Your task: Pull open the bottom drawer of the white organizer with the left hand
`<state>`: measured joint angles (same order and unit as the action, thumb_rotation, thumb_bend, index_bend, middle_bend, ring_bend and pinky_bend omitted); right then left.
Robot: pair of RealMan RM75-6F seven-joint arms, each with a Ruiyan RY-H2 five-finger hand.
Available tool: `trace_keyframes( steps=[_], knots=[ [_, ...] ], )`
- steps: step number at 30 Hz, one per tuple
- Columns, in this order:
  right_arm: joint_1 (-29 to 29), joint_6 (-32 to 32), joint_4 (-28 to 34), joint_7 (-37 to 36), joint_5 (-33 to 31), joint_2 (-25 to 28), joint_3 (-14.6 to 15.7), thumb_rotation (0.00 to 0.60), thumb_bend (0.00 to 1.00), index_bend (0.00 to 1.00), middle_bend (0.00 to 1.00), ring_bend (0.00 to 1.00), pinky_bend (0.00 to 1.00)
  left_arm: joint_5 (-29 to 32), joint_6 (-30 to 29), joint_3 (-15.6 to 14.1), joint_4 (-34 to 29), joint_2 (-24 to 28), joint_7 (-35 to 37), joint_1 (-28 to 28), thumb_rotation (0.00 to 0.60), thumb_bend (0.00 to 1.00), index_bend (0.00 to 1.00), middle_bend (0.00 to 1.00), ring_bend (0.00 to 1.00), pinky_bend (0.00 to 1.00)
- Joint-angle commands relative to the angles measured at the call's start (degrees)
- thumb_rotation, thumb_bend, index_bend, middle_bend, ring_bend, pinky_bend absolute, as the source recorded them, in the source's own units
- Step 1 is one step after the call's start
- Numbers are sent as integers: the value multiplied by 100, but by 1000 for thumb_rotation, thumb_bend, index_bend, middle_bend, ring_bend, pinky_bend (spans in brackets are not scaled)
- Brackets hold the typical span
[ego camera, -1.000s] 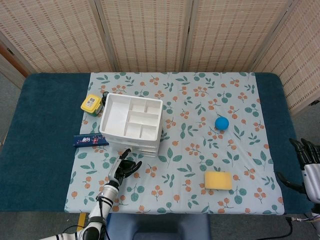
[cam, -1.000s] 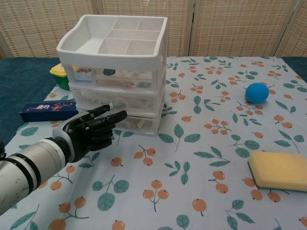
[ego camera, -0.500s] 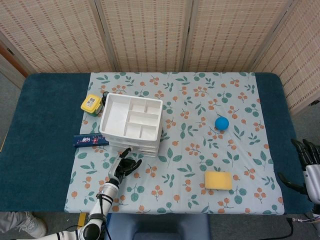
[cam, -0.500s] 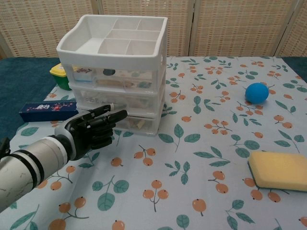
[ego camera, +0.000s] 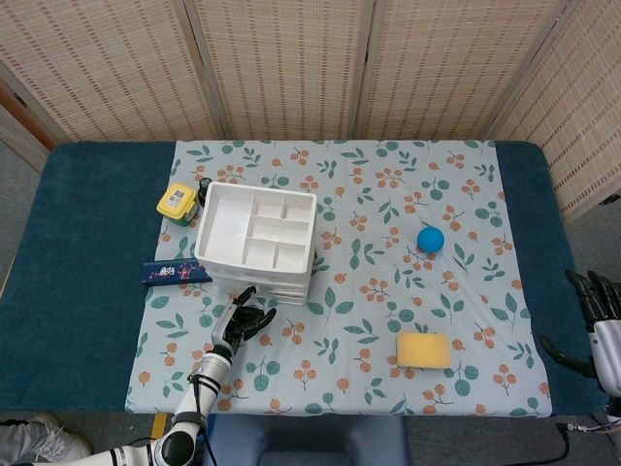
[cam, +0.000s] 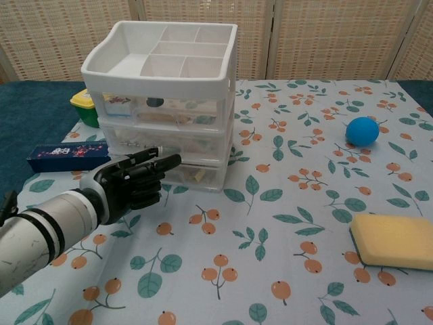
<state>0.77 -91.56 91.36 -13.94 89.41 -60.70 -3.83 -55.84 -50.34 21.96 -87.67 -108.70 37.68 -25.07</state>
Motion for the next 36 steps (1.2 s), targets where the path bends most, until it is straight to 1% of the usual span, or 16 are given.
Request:
trace_keyframes(
  steps=[1,13,33,36],
  knots=[
    [-2,1,-5,-3,-1,0,0,600,246,0,101,0,0,12,9,5,2,1,-6,-2,600,284,325,1000,1000,1000],
    [13,33,-34,-23,-4,-14,-7,600,246,0,101,0,0,-11,11,-69,-63,59,36,97,600,284,360,1000,1000,1000],
    [16,30,-32,8,26,-20,0,600,246,0,102,0,0,-440,-114,-456,-420,298,275,463,600,284,360,1000,1000,1000],
    [11,15,-34,2,29,-18,-3,600,246,0,102,0,0,-526,-173,-537,-443,332,212,501,600,285,327,1000,1000,1000]
  ],
)
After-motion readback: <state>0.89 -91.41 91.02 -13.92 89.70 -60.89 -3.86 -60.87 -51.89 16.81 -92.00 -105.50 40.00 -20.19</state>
